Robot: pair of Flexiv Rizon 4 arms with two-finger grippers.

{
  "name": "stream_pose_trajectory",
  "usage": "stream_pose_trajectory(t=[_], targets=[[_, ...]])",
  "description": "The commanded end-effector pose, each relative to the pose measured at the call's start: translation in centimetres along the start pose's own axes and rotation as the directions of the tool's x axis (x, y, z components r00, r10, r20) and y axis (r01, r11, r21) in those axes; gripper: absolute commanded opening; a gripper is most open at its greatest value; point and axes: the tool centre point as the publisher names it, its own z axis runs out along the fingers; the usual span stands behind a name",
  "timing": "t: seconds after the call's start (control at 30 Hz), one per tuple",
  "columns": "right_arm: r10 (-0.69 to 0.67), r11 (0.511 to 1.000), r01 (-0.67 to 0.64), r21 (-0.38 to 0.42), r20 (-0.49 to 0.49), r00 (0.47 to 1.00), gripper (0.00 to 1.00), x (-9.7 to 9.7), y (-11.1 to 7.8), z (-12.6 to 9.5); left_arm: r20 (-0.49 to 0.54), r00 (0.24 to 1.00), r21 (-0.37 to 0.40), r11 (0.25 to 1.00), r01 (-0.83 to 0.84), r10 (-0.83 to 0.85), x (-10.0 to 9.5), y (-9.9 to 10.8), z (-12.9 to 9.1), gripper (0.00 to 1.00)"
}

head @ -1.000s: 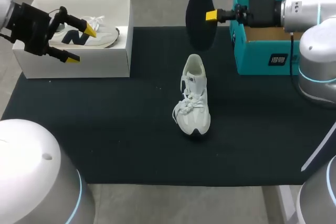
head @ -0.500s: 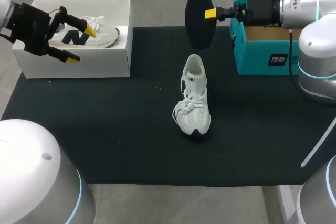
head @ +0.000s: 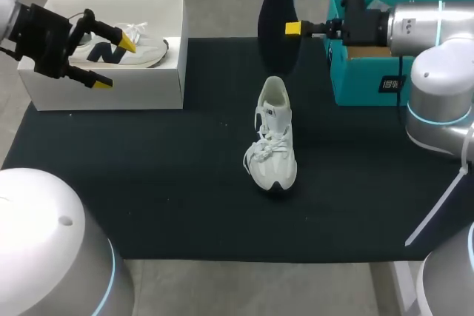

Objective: Take the shoe out of the shoebox, open the shoe tongue, remove and reinsert the insole, then place the shoe into the shoebox

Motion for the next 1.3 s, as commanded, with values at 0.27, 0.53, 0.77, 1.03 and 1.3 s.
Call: stream_pose_trajectory(t=[0.27,0.53,0.77,1.03,1.3], targets=[[0.035,0.998,-0.033,0.055,-0.051,0.998,0.0,-3.0,-1.0,1.2,-0.003,1.0,-0.001,1.0,0.0,0.0,0.0,0.0,0.0,1.0],[0.025,0.997,-0.021,0.075,-0.059,0.998,0.0,-5.9,-2.8,1.7,-0.003,1.0,-0.001,1.0,0.0,0.0,0.0,0.0,0.0,1.0],[0.041,0.996,-0.034,0.082,-0.093,0.995,0.0,-7.3,-4.3,3.3,-0.003,1.0,-0.001,1.0,0.0,0.0,0.0,0.0,0.0,1.0],[0.039,0.997,-0.034,0.064,-0.076,0.996,0.0,-8.8,-5.7,3.6,-0.003,1.0,-0.001,1.0,0.0,0.0,0.0,0.0,0.0,1.0],[-0.033,0.998,0.036,0.059,-0.048,0.998,0.0,-9.1,-6.7,3.2,-0.003,1.0,-0.001,1.0,0.0,0.0,0.0,0.0,0.0,1.0]])
